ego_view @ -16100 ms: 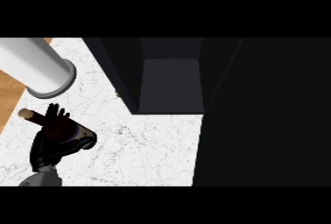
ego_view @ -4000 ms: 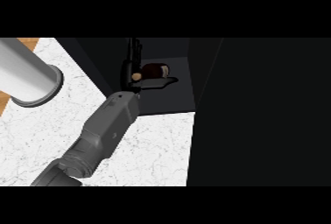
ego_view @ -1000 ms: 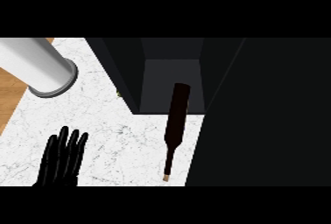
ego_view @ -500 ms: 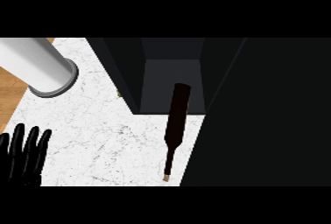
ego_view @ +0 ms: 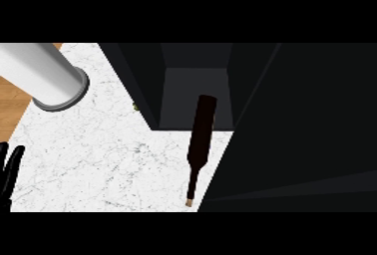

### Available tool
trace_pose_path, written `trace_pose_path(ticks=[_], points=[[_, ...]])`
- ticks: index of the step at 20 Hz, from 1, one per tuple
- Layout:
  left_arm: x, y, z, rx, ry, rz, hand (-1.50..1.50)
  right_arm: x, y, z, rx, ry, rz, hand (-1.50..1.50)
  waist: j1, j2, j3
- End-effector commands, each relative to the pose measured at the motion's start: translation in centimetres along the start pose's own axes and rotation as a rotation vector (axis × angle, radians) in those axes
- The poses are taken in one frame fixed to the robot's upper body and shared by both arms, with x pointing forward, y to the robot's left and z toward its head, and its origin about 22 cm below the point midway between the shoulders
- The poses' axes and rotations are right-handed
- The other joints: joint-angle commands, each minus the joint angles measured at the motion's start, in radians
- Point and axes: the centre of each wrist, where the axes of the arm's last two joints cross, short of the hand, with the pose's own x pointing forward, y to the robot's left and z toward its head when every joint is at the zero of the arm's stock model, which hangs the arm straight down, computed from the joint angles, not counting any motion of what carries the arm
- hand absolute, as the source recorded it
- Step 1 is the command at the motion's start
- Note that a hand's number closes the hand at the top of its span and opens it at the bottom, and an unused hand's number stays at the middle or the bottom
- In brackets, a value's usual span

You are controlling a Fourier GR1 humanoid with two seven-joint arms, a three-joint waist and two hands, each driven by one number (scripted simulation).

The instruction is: Pick up the wine, place it into the cabinet and close the cabinet

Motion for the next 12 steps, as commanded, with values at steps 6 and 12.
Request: trace_pose_path(ticks=[6, 12], points=[[2.2, 2.4, -1.5, -0.020, 0.015, 0.009, -1.50, 0.4, 4.4, -1.0, 0.079, -0.109, -0.002, 1.50, 0.002, -0.003, -0.001], [2.2, 3.3, -1.6, -0.035, 0.021, 0.024, -1.50, 0.1, 5.8, -3.3, 0.046, -0.141, 0.065, 1.50, 0.012, -0.001, -0.002]])
